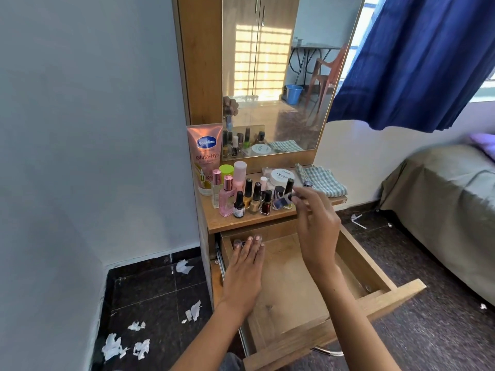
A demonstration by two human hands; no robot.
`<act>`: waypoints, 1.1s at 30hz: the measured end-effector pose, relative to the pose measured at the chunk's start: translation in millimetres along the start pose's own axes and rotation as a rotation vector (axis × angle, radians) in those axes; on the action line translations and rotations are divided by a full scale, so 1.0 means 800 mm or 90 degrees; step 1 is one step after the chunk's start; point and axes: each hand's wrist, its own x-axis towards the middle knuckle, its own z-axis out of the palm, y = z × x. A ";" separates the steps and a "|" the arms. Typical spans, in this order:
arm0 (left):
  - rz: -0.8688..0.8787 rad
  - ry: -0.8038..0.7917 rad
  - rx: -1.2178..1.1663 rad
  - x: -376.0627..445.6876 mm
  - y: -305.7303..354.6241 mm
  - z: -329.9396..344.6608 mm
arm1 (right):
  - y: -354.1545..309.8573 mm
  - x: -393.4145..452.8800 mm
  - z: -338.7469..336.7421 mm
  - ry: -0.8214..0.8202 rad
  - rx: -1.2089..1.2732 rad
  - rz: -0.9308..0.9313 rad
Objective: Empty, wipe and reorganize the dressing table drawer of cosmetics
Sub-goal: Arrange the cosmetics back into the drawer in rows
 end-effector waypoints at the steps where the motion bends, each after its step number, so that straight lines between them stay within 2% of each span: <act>1: -0.010 0.000 0.002 0.000 0.000 0.001 | 0.000 -0.010 -0.005 -0.001 0.012 0.000; 5: -0.008 0.000 0.036 0.000 0.002 0.004 | 0.011 -0.046 -0.009 -0.077 -0.024 0.039; 11: -0.016 0.026 0.010 0.000 0.003 0.000 | 0.047 -0.071 0.026 -0.329 -0.154 0.210; 14: -0.044 0.016 -0.022 -0.001 0.003 0.000 | 0.050 -0.067 0.042 -0.413 -0.192 0.227; 22: -0.054 -0.001 -0.015 -0.005 0.004 -0.002 | 0.054 -0.071 0.066 -0.434 -0.158 0.232; 24: -0.036 0.030 -0.007 -0.004 0.003 0.001 | 0.055 -0.074 0.067 -0.462 -0.164 0.246; 28: -0.040 0.032 -0.013 -0.002 0.004 -0.006 | 0.057 -0.071 0.075 -0.520 -0.220 0.262; 33: -0.056 0.033 -0.016 -0.002 0.002 0.004 | 0.067 -0.068 0.080 -0.466 -0.198 0.319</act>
